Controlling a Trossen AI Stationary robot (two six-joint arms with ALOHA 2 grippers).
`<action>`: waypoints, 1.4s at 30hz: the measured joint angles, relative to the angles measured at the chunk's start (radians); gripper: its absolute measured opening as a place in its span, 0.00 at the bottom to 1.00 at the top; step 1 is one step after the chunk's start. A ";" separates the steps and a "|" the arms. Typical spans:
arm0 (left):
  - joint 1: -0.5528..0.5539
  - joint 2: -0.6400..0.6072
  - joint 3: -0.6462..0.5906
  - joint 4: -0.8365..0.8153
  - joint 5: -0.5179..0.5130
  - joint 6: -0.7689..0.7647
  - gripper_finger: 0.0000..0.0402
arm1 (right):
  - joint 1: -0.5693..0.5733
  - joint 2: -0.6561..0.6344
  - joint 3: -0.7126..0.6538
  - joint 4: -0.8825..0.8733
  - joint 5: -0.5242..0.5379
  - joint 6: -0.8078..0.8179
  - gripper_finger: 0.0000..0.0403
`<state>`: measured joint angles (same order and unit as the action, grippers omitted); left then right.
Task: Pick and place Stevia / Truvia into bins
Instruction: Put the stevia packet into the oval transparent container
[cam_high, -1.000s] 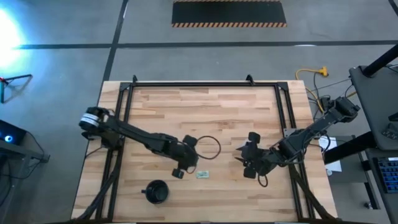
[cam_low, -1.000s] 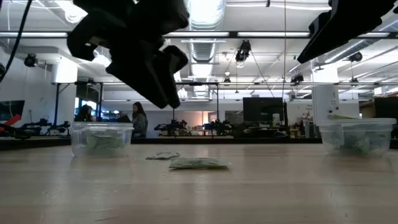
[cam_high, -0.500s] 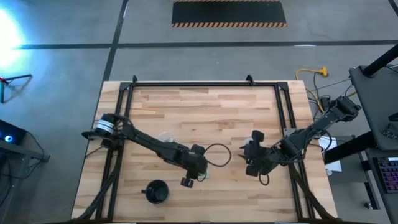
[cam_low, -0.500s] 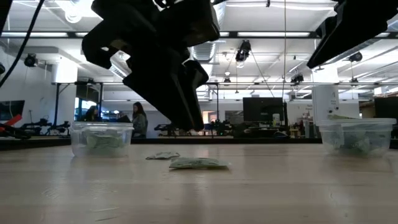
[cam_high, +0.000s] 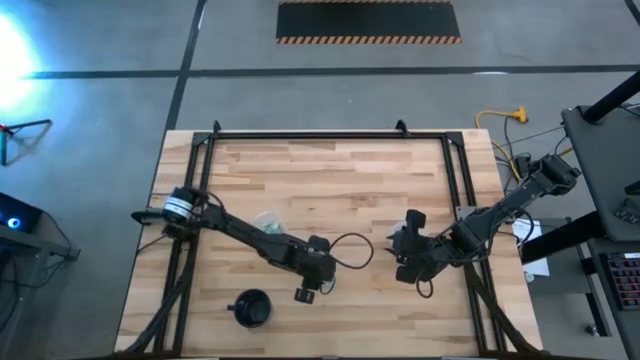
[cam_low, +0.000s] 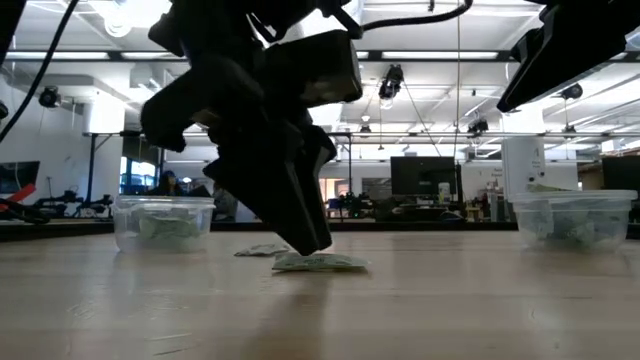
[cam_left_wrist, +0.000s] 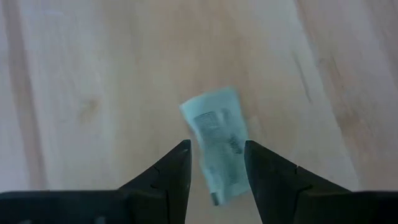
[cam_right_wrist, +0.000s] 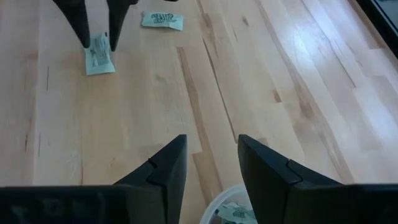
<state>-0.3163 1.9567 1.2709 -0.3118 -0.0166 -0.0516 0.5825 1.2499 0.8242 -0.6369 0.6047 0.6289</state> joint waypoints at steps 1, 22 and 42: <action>-0.004 0.002 0.000 0.002 0.000 -0.003 0.33 | 0.000 0.000 0.000 0.000 0.000 0.000 0.33; -0.026 0.029 -0.009 0.020 -0.049 -0.049 0.33 | 0.000 0.000 0.000 0.005 0.000 0.000 0.30; -0.037 0.009 -0.011 -0.011 -0.049 -0.037 0.01 | 0.000 0.000 0.000 0.007 0.000 0.000 0.27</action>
<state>-0.3538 1.9654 1.2598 -0.3225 -0.0654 -0.0884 0.5823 1.2499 0.8238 -0.6300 0.6044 0.6285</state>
